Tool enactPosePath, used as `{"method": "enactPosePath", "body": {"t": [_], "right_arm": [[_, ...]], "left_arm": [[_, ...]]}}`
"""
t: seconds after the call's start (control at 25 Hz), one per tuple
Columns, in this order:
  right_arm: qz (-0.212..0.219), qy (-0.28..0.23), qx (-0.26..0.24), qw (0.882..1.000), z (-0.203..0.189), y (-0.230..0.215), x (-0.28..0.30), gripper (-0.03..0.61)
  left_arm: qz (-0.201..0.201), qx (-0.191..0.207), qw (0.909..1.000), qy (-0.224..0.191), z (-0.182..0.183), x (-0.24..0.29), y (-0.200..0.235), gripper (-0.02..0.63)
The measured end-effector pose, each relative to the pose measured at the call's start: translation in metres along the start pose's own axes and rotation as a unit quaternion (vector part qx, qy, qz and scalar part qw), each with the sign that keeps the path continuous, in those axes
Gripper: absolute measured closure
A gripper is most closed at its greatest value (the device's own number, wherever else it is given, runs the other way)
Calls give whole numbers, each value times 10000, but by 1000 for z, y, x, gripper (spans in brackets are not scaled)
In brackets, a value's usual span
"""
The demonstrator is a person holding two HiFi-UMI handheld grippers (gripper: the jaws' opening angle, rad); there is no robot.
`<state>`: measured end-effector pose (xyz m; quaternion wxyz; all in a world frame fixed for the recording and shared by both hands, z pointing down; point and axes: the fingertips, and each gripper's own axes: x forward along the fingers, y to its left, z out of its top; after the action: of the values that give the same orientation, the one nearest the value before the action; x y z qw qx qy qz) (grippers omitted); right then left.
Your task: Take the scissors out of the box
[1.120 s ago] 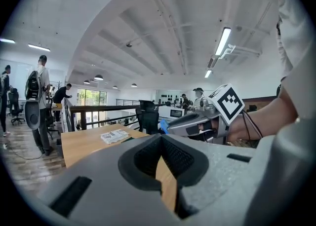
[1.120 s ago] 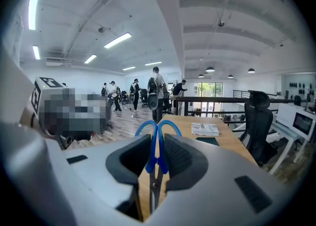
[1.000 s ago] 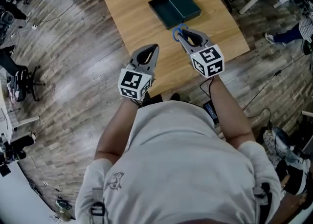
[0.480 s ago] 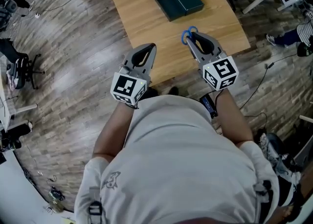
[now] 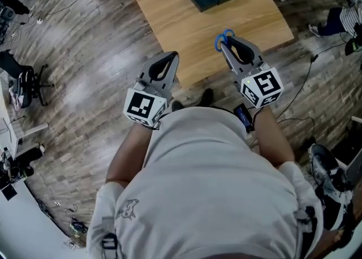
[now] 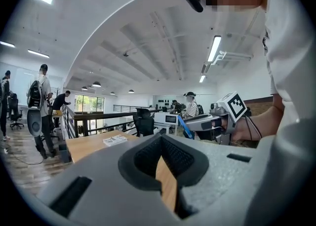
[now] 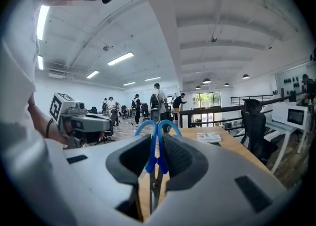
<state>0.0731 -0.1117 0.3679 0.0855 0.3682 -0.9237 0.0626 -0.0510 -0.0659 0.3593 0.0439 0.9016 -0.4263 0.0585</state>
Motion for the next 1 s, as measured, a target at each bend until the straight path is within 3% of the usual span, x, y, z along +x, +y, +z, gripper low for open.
{"method": "enactPosePath", "body": {"t": [0.6, 1.0], "right_arm": [[-360, 265, 116, 9989, -18, 103, -25, 488], [-260, 382, 48, 9989, -33, 124, -71, 488]], "left_arm": [[-590, -65, 9982, -27, -9, -97, -1, 609], [-540, -63, 9985, 2, -17, -116, -37, 609]]}}
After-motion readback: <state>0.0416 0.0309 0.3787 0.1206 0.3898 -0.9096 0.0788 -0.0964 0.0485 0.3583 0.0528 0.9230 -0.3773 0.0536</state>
